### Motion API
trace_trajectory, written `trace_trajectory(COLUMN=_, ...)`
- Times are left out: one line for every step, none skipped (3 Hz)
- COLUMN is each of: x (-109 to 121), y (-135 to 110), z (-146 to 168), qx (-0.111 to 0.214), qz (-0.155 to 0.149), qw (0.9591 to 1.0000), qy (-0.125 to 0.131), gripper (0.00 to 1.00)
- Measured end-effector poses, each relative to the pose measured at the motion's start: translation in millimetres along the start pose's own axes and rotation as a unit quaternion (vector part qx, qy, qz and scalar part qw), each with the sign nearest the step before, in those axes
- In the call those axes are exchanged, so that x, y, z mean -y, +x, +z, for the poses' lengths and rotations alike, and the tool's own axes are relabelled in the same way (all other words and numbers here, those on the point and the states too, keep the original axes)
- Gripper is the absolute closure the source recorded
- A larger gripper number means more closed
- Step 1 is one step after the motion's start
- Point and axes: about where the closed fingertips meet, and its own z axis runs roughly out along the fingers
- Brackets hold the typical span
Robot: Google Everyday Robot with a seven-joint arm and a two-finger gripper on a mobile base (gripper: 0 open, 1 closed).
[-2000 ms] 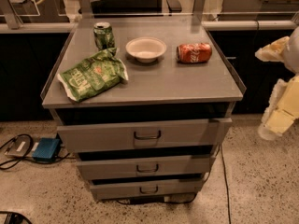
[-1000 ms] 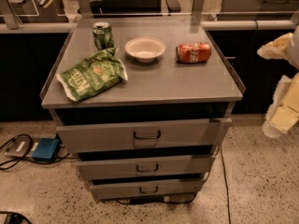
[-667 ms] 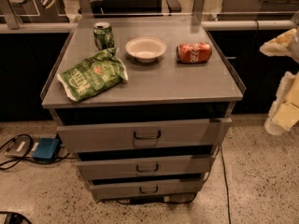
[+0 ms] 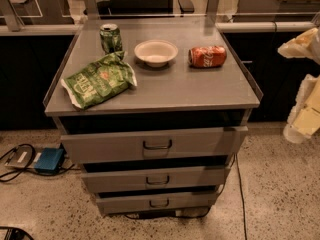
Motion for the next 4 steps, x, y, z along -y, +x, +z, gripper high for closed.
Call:
trace_trajectory(x=0.6, y=-1.5, z=-1.7, qx=0.001, qz=0.0, qw=1.0, qy=-0.002, gripper=0.0)
trace_trajectory(x=-7.1, y=-10.0, z=-7.0, qx=0.013, qz=-0.011, qw=0.9999, qy=0.001, gripper=0.0)
trace_trajectory(x=-7.1, y=-10.0, z=-6.9, qx=0.013, qz=-0.011, qw=0.9999, qy=0.001, gripper=0.0)
trace_trajectory(x=-6.7, y=-10.3, z=-8.1, qx=0.013, qz=-0.01, qw=0.9999, qy=0.001, gripper=0.0)
